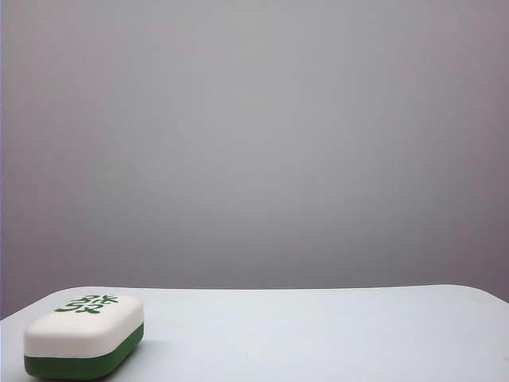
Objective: Move the foam mahjong from the right side of the table to the left side of the table.
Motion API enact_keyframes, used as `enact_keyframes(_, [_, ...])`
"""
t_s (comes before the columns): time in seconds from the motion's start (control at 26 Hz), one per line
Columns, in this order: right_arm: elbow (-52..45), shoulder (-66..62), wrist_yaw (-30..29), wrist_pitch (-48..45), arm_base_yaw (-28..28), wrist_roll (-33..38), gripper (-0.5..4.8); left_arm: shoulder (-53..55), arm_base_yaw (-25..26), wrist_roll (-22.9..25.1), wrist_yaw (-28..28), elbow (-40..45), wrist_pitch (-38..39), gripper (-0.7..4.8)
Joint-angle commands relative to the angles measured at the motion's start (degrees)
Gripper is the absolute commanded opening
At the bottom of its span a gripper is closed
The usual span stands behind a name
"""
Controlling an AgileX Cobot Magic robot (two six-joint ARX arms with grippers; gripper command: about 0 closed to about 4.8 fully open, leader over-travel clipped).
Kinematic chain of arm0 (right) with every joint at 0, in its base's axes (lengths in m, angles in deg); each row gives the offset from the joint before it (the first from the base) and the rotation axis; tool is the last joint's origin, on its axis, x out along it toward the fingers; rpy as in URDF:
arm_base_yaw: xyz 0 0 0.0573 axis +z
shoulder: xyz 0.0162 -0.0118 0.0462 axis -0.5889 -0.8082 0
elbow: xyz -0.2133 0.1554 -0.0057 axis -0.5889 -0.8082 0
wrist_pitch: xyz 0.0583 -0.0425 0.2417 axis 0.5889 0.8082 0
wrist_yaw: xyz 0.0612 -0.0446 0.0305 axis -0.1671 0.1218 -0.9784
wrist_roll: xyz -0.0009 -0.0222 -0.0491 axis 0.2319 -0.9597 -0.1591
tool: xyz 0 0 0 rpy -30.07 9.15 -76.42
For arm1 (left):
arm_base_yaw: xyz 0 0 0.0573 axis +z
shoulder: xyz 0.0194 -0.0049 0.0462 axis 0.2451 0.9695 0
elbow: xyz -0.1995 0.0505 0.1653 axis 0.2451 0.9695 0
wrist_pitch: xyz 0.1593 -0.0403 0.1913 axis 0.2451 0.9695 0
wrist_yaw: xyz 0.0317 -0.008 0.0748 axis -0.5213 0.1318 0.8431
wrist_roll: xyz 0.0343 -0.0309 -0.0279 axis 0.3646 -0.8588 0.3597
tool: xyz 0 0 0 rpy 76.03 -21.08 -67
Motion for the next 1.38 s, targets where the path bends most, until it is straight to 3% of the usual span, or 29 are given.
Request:
enact_keyframes(0.04, [-3.72,3.41,1.38,-1.36,0.04,-0.13,-0.05,-2.64,0.09,-0.11,2.80,1.36,-1.27,-0.05])
enact_keyframes(0.27, [-8.37,12.74,2.82,0.66,0.02,-0.13,-0.05,-4.63,0.11,-0.15,3.04,2.38,-1.16,-0.05])
enact_keyframes(0.58, [-12.33,12.31,6.64,1.03,-0.04,-3.28,-0.05,-4.63,1.90,0.07,3.13,7.80,-4.98,-0.05])
enact_keyframes(0.84, [-16.41,12.15,8.00,3.41,-0.02,-5.01,-0.04,-4.63,2.58,-0.07,12.07,12.07,-1.92,-0.05])
enact_keyframes(1.04, [-16.41,12.17,7.85,3.41,0.02,-6.23,-0.04,-4.63,2.47,-0.20,7.63,12.07,0.46,0.08])
enact_keyframes(1.38, [-16.41,12.20,7.91,3.28,0.02,-6.25,-0.04,-4.63,2.47,-0.15,7.54,12.07,0.46,0.08])
